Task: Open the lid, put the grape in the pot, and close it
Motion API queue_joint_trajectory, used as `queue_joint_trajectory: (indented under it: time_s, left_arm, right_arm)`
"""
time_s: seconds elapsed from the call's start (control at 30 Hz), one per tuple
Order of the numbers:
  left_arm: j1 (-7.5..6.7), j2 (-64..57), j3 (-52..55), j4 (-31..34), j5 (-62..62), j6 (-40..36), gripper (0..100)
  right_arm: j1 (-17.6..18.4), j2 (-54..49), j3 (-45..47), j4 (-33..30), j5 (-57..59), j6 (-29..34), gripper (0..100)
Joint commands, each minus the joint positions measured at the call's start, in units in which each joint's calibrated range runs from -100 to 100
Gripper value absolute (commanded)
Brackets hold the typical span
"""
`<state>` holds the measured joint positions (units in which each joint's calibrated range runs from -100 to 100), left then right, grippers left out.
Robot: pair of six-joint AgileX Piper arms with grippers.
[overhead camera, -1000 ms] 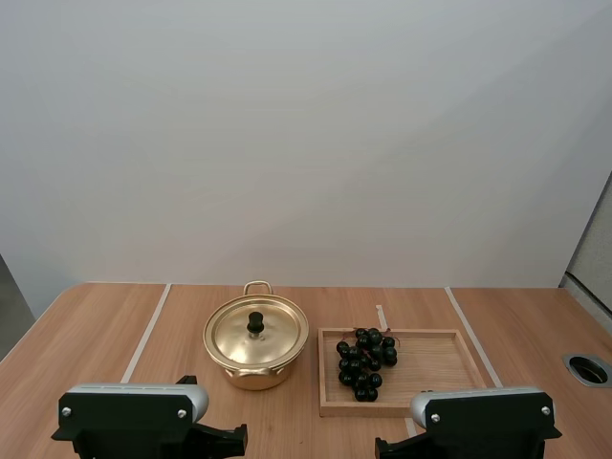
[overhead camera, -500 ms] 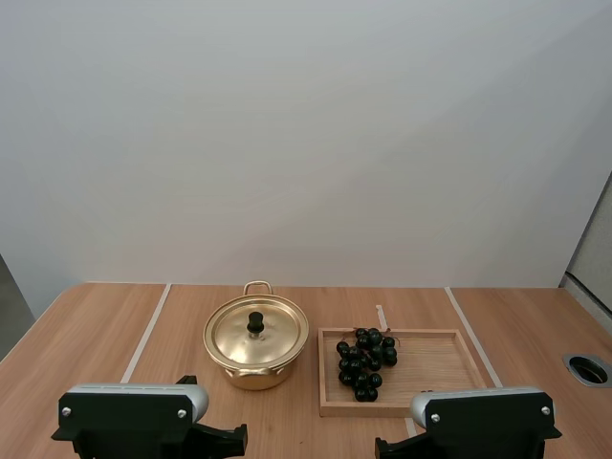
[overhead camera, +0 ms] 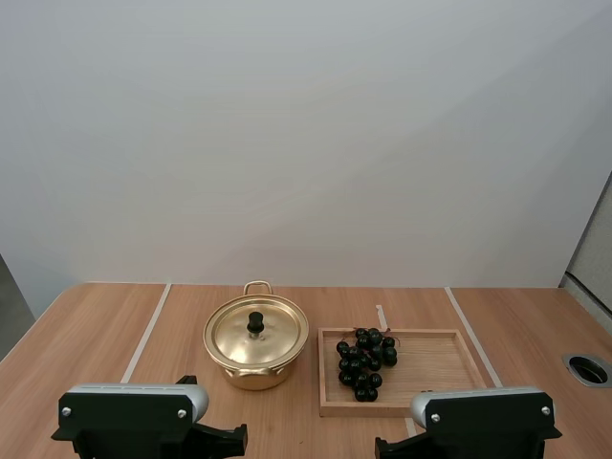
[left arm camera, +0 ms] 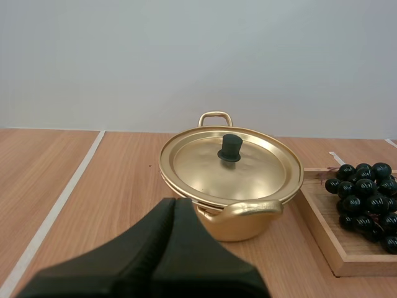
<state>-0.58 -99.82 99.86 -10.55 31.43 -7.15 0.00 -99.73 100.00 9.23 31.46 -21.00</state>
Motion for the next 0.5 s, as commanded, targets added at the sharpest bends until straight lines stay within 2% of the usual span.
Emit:
queue_joint_trajectory:
  time_s: [0.0, 0.13, 0.33, 0.47]
  left_arm:
    - [0.16, -0.2, 0.1, 0.3, -0.1, -0.2, 0]
    - [0.16, -0.2, -2.3, 0.3, 1.2, -0.2, 0]
    - [0.16, -0.2, -14.4, 0.6, 9.9, 2.6, 0]
    - [0.16, -0.2, -21.7, 0.6, 10.3, 4.7, 0]
  right_arm:
    - [-0.2, -0.3, 0.0, 1.6, -0.4, 0.2, 0]
    - [-0.2, -0.3, -1.0, 1.6, -0.1, 0.2, 0]
    - [-0.2, -0.3, -10.8, 1.6, 8.3, 0.2, 0]
    - [-0.2, -0.3, -16.8, 1.6, 9.5, 0.2, 0]
